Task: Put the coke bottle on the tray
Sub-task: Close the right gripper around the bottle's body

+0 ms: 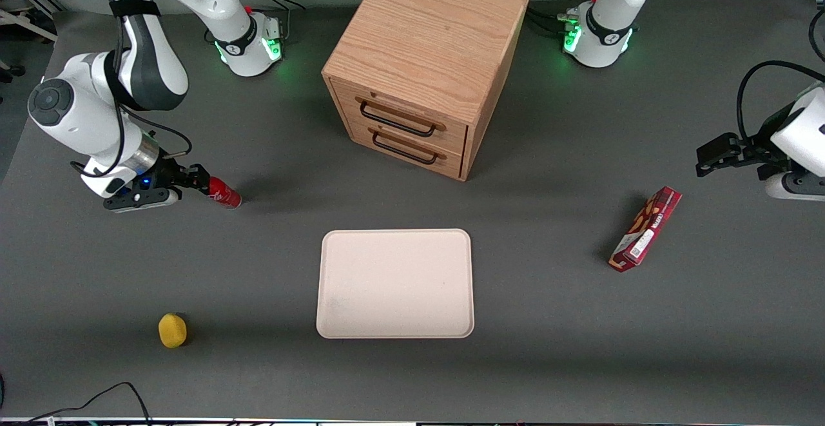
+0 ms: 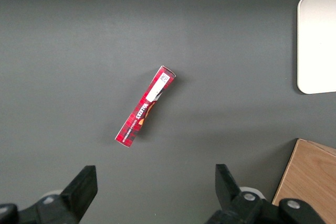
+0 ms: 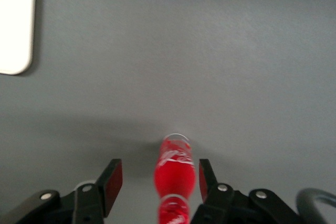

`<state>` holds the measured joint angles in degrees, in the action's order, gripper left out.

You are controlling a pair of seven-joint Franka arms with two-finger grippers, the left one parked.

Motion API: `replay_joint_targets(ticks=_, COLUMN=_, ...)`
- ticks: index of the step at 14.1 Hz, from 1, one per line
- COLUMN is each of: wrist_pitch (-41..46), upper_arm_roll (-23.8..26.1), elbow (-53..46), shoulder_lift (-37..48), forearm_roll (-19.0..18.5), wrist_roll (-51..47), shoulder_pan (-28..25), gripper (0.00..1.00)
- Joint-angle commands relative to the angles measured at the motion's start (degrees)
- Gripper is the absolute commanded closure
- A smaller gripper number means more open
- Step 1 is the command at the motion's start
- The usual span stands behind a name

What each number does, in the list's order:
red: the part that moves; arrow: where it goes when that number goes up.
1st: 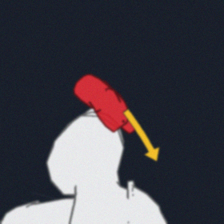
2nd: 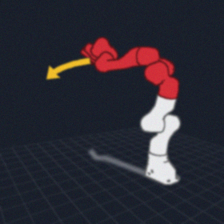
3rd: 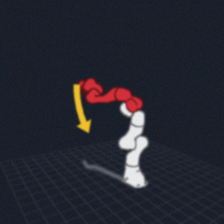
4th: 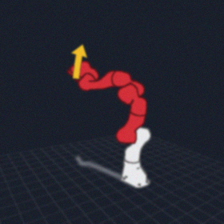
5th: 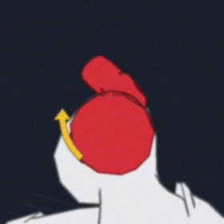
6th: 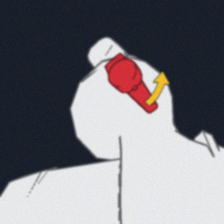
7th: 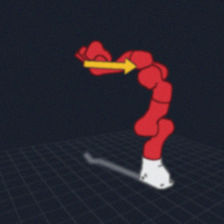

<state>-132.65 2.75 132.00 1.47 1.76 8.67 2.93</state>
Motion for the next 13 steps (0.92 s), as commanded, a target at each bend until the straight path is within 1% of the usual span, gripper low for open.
replay_joint_targets(ticks=1, wrist_pitch=-2.69, upper_arm_roll=0.86, elbow=4.05, shoulder_lift=2.39, forearm_roll=0.35, wrist_roll=2.93, shoulder_pan=1.64, gripper=0.32)
replay_joint_targets(ticks=4, wrist_pitch=-2.79, upper_arm_roll=1.65, elbow=4.76, shoulder_lift=2.66, forearm_roll=0.79, wrist_roll=2.14, shoulder_pan=1.64, gripper=0.35)
replay_joint_targets(ticks=10, wrist_pitch=-3.92, upper_arm_roll=1.65, elbow=7.39, shoulder_lift=3.45, forearm_roll=1.05, wrist_roll=1.70, shoulder_pan=1.72, gripper=0.42)
replay_joint_targets(ticks=11, wrist_pitch=-5.41, upper_arm_roll=1.65, elbow=8.79, shoulder_lift=3.54, forearm_roll=2.45, wrist_roll=1.70, shoulder_pan=1.72, gripper=0.43)
replay_joint_targets(ticks=12, wrist_pitch=-6.81, upper_arm_roll=1.65, elbow=10.02, shoulder_lift=3.88, forearm_roll=3.33, wrist_roll=1.79, shoulder_pan=1.72, gripper=0.48)
replay_joint_targets(ticks=13, wrist_pitch=-7.79, upper_arm_roll=1.65, elbow=10.82, shoulder_lift=3.89, forearm_roll=3.34, wrist_roll=1.79, shoulder_pan=1.72, gripper=0.53)
